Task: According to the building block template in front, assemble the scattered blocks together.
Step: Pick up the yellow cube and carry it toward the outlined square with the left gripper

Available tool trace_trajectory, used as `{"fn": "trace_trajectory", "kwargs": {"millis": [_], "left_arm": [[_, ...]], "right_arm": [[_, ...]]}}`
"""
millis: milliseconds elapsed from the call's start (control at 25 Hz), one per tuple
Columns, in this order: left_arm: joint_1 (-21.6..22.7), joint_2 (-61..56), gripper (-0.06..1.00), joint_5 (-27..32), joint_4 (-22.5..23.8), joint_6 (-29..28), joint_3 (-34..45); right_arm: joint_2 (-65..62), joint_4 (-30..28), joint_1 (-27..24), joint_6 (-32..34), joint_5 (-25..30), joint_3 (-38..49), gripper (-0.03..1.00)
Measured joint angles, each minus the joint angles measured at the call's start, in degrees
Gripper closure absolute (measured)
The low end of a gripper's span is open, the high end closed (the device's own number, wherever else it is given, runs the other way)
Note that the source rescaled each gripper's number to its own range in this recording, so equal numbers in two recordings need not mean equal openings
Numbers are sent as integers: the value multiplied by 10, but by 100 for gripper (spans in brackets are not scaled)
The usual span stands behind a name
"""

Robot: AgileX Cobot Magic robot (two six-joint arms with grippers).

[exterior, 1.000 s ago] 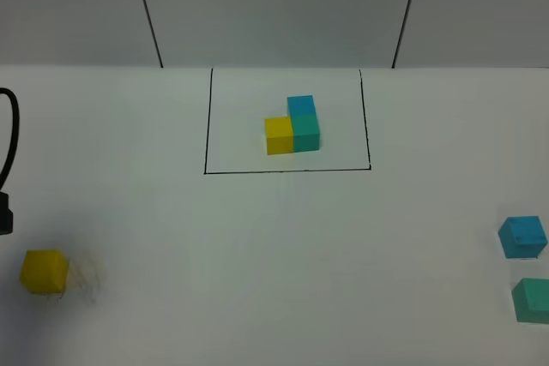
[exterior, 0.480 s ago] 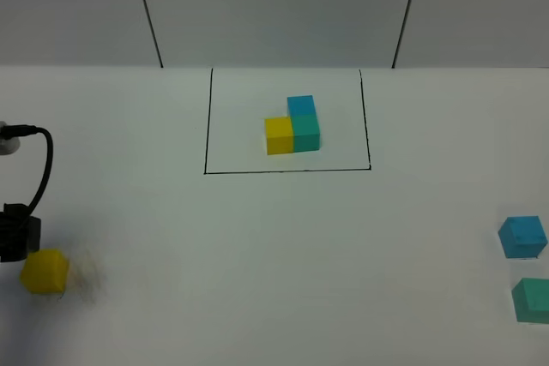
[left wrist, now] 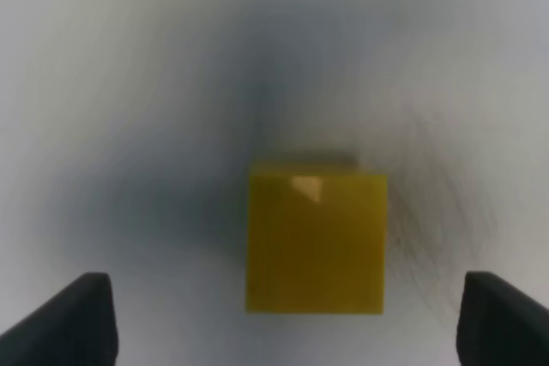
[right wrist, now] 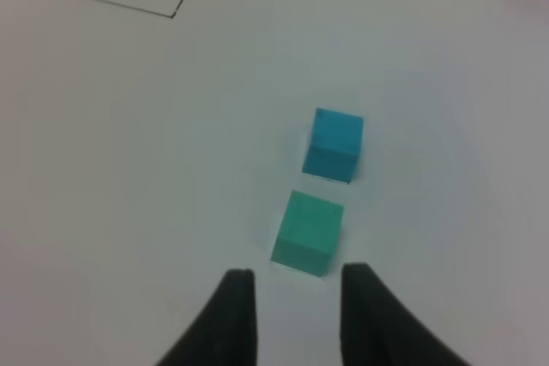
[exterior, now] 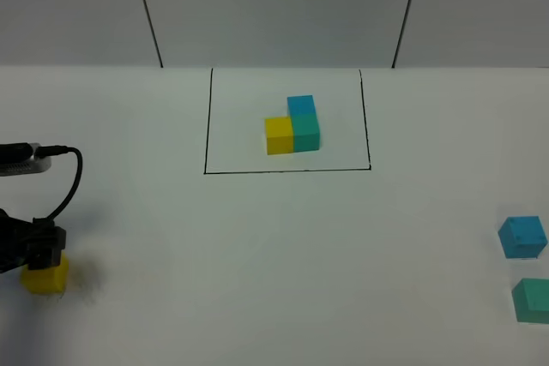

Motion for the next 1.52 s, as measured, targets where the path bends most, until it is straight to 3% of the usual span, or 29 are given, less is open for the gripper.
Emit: {"fn": "trace_trajectory", "kwargs": {"millis": [520,1200,1360,1520], "left_arm": [[0,63,12,-56,-1,0,0],[0,107,18,-77,-1,0,2],[0,107,30,-77,-1,0,2],[0,107,58,-77,-1,0,2]], "right_arm": [[0,0,0,0,0,0,97],[0,0,0,0,0,0,97],[0,0,0,0,0,0,97],[0,0,0,0,0,0,97]]}}
